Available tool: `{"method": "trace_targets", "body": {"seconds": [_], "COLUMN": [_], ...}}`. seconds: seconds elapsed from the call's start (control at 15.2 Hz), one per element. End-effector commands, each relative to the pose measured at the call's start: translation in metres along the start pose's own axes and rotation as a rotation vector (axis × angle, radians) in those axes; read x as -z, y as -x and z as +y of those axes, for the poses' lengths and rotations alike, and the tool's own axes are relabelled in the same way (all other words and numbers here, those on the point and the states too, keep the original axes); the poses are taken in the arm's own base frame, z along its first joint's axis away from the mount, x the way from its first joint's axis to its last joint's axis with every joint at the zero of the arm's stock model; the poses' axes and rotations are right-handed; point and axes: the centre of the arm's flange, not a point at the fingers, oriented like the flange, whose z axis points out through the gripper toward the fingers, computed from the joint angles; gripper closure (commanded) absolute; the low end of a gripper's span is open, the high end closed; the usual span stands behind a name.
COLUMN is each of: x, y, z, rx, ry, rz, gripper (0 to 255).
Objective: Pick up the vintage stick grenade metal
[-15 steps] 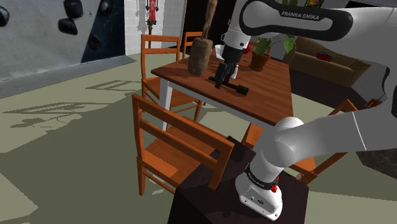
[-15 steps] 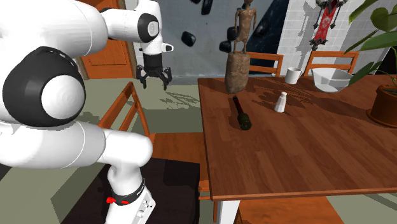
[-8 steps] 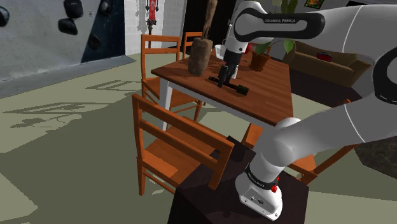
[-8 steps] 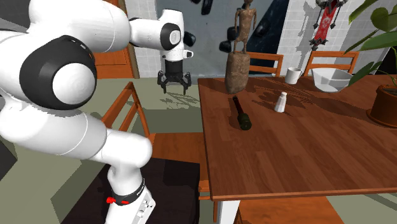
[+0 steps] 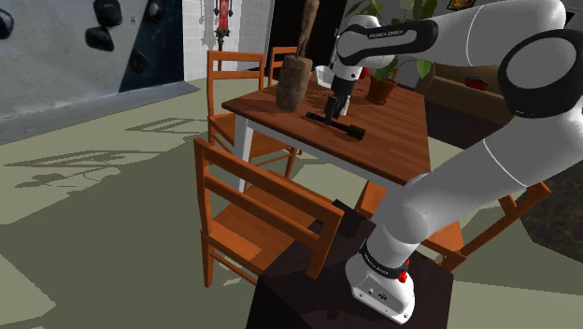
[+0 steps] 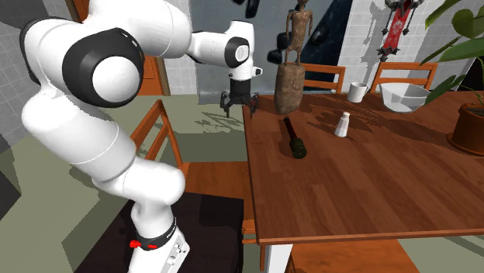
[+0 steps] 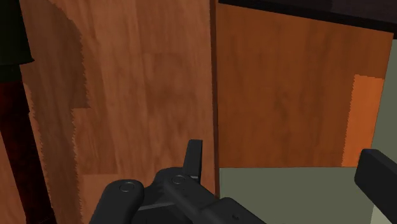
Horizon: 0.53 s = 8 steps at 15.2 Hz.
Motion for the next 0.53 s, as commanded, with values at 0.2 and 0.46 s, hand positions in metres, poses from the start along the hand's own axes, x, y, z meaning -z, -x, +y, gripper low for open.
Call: {"method": "trace_targets", "body": {"seconds": [0.2,0.46], "x": [-0.015,-0.027], "y": [-0.015,-0.027], "z": [0.06,0.109], "rx": [0.009,0.016], "ry": [0.014,0.024], "rz": [-0.004,-0.007], "gripper": [0,0]}}
